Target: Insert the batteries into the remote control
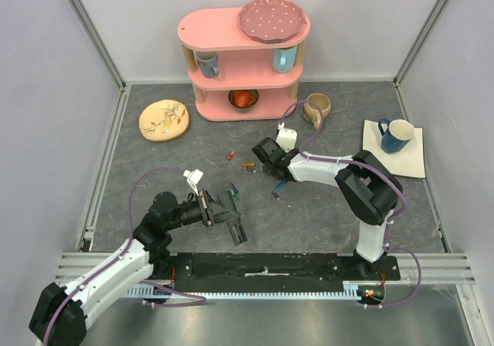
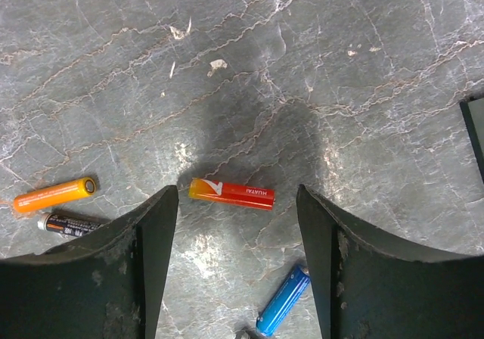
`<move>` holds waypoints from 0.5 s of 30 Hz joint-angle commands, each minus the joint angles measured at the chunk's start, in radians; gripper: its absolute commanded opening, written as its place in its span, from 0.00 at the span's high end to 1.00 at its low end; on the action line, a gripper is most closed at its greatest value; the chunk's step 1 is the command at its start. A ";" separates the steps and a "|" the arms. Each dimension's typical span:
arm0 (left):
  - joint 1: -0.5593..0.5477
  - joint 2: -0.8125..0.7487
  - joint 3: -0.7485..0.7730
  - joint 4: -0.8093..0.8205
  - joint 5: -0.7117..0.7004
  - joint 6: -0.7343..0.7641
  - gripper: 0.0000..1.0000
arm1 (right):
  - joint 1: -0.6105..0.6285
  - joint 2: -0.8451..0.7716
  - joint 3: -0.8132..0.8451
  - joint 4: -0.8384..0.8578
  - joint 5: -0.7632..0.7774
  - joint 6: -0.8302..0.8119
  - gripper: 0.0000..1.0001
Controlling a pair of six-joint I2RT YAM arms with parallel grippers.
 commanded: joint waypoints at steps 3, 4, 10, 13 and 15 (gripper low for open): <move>0.003 -0.009 0.005 0.022 -0.005 0.029 0.98 | 0.000 0.025 0.034 -0.004 0.045 0.042 0.31; 0.002 -0.007 0.005 0.022 -0.005 0.029 0.98 | 0.000 0.030 0.036 -0.005 0.043 0.042 0.32; 0.003 -0.006 0.006 0.022 -0.005 0.027 0.98 | 0.000 0.056 0.045 -0.014 0.035 0.040 0.37; 0.003 -0.007 0.003 0.022 -0.004 0.027 0.98 | -0.001 0.059 0.043 -0.019 0.035 0.042 0.39; 0.003 -0.007 0.002 0.023 -0.007 0.027 0.98 | 0.002 0.058 0.042 -0.024 0.035 0.040 0.41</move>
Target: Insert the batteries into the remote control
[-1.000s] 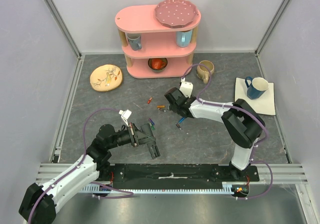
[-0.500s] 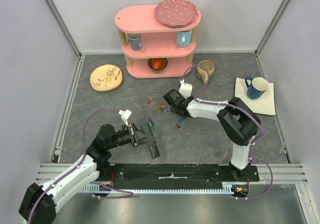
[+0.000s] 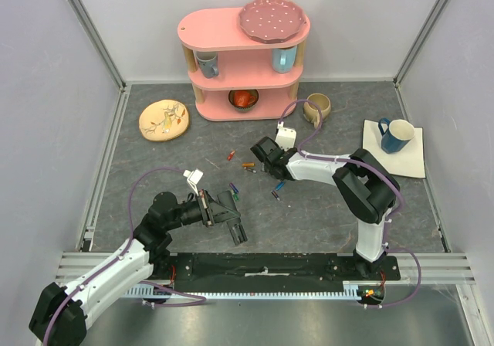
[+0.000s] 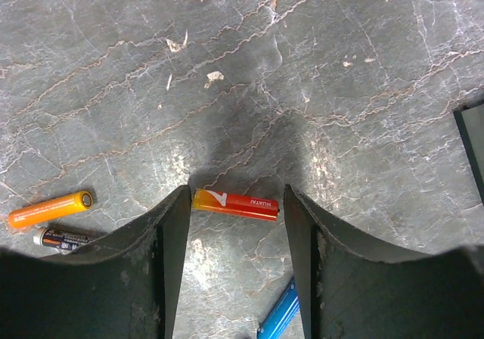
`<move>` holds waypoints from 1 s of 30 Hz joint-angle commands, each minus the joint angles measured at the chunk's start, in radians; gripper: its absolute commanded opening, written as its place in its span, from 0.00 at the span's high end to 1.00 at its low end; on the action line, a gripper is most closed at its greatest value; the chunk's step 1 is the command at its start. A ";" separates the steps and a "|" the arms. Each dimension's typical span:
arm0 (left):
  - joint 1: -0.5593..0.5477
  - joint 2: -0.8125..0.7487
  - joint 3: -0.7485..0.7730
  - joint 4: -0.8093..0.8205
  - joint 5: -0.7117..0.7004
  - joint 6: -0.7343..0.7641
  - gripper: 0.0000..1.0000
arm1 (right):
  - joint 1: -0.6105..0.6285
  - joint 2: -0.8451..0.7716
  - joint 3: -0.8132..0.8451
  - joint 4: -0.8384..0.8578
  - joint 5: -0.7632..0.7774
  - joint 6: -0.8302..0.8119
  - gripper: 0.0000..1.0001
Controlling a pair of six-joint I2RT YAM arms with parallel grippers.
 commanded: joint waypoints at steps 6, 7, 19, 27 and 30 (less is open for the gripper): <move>0.003 0.004 0.002 0.032 -0.003 0.026 0.98 | 0.012 0.035 0.014 -0.021 -0.006 0.039 0.43; 0.003 0.005 -0.001 0.037 -0.002 0.024 0.98 | 0.012 0.036 0.014 -0.021 -0.009 0.037 0.43; 0.003 -0.010 -0.004 0.029 0.000 0.021 0.98 | 0.017 -0.118 -0.007 0.010 0.038 -0.372 1.00; 0.003 -0.011 -0.004 0.028 -0.008 0.029 0.98 | -0.020 -0.269 -0.033 0.058 -0.449 -1.114 1.00; 0.003 -0.008 -0.004 0.026 -0.009 0.035 0.98 | -0.021 -0.309 -0.053 0.054 -0.543 -1.300 1.00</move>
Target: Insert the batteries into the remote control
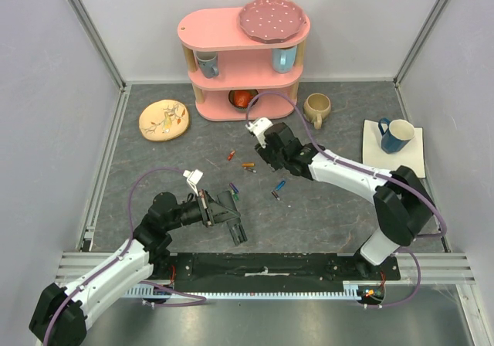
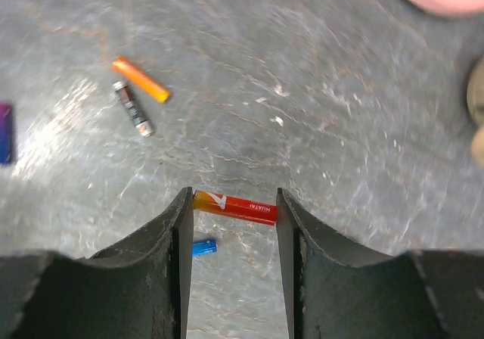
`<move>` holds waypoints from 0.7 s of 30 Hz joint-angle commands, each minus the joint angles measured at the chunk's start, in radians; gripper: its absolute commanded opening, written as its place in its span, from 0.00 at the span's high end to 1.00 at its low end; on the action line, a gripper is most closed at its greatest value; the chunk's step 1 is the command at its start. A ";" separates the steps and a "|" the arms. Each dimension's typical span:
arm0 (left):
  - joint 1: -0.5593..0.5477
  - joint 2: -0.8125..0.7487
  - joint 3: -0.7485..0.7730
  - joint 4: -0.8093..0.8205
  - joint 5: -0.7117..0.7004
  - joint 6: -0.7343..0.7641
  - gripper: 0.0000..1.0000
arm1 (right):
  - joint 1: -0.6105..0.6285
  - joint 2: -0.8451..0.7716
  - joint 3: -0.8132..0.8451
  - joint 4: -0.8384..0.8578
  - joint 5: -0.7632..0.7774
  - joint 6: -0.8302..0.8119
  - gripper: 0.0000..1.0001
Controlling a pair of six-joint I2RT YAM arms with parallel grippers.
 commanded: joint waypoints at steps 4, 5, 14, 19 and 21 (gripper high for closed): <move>0.002 -0.005 0.001 0.027 -0.003 0.035 0.98 | 0.000 0.014 -0.015 -0.017 -0.303 -0.491 1.00; 0.003 -0.006 0.001 0.026 -0.003 0.035 0.98 | 0.000 0.045 -0.010 -0.020 -0.304 -0.508 1.00; 0.003 -0.051 0.002 -0.022 -0.012 0.047 0.98 | -0.012 0.173 0.005 0.003 -0.350 -0.516 1.00; 0.003 -0.074 0.008 -0.051 -0.023 0.058 0.98 | -0.018 0.203 0.019 0.002 -0.396 -0.493 0.97; 0.003 -0.072 0.011 -0.055 -0.024 0.062 0.98 | -0.020 0.216 0.016 -0.006 -0.404 -0.491 0.87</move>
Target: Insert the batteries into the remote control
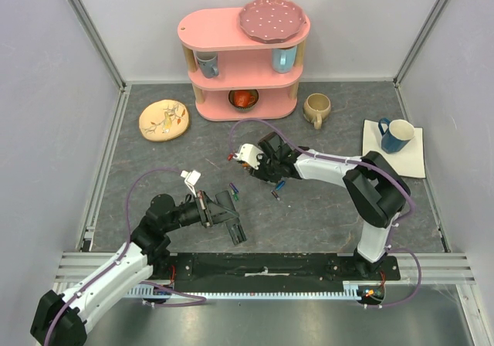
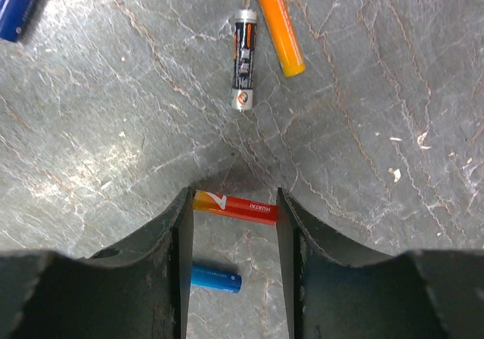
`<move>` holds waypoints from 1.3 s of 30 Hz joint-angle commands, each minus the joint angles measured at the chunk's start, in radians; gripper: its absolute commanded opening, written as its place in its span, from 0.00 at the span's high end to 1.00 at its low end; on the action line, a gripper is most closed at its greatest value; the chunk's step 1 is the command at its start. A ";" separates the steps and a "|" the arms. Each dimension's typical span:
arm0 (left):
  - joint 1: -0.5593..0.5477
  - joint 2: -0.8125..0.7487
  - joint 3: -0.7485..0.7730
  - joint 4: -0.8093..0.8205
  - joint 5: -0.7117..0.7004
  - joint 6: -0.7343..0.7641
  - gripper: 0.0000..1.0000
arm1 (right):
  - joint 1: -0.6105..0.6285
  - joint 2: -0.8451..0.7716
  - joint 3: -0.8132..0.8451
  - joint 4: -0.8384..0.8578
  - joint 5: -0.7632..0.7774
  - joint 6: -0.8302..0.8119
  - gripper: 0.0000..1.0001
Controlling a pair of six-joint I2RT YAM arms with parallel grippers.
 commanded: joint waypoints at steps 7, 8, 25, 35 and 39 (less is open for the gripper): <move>0.002 -0.001 0.026 -0.018 0.001 0.063 0.98 | -0.017 0.037 0.013 -0.027 -0.042 0.003 0.62; 0.003 0.000 0.026 -0.018 0.001 0.063 0.98 | -0.016 0.039 0.013 -0.027 -0.041 0.004 0.60; 0.003 -0.012 0.024 -0.026 0.009 0.061 0.98 | -0.019 0.018 0.029 -0.039 -0.013 0.035 0.33; 0.003 -0.033 0.018 -0.044 -0.002 0.063 0.98 | -0.017 -0.212 0.021 0.140 0.229 0.395 0.08; 0.003 -0.035 0.006 -0.040 -0.014 0.049 0.98 | -0.056 -0.274 -0.005 0.179 0.355 0.824 0.02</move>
